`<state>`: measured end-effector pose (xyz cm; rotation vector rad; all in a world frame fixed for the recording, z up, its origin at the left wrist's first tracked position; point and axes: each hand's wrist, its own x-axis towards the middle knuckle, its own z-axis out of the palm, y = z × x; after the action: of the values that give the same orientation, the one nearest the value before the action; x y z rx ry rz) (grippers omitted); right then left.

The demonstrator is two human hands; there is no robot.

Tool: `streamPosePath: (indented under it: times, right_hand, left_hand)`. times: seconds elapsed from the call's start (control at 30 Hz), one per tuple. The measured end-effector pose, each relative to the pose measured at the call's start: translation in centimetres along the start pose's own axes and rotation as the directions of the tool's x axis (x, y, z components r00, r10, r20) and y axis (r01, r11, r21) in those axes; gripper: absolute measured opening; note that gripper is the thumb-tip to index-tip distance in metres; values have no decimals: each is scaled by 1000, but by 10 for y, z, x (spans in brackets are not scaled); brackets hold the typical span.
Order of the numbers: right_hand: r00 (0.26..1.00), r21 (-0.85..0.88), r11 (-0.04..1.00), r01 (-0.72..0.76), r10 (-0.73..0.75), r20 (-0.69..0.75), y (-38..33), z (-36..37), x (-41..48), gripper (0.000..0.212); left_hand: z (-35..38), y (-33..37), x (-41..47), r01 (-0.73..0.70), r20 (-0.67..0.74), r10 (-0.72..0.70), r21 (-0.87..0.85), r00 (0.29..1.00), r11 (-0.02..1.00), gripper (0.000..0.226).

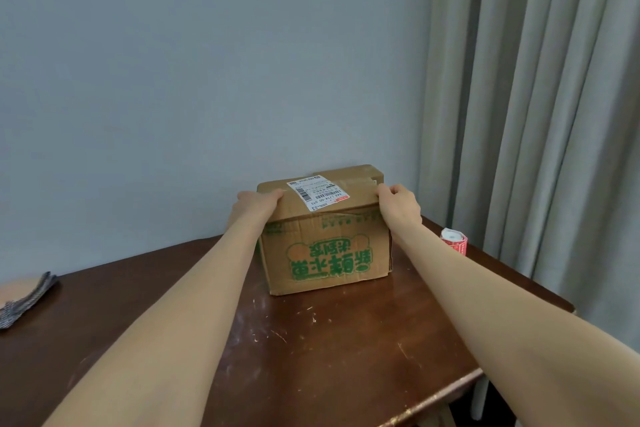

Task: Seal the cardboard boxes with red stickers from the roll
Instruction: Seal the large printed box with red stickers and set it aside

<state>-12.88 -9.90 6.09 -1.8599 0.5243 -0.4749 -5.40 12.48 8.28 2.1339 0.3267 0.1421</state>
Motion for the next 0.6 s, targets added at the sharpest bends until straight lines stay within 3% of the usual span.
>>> streamPosePath:
  times: [0.33, 0.4, 0.53, 0.6]
  right_hand:
    - [999, -77, 997, 31, -32, -13, 3, 1, 3, 35]
    - [1000, -58, 998, 12, -13, -4, 1, 2, 5, 34]
    - [1000, -40, 999, 23, -24, -7, -2, 4, 7, 26]
    - [1000, -37, 999, 24, -25, -12, 0, 6, 7, 25]
  left_hand:
    - [5, -1, 5, -19, -95, 30, 121, 995, 992, 49]
    - [6, -2, 6, -10, -110, 26, 146, 994, 989, 54]
    - [4, -1, 8, 4, -58, 3, 119, 998, 993, 90]
    - [3, 0, 10, 5, -33, -2, 101, 999, 995, 93]
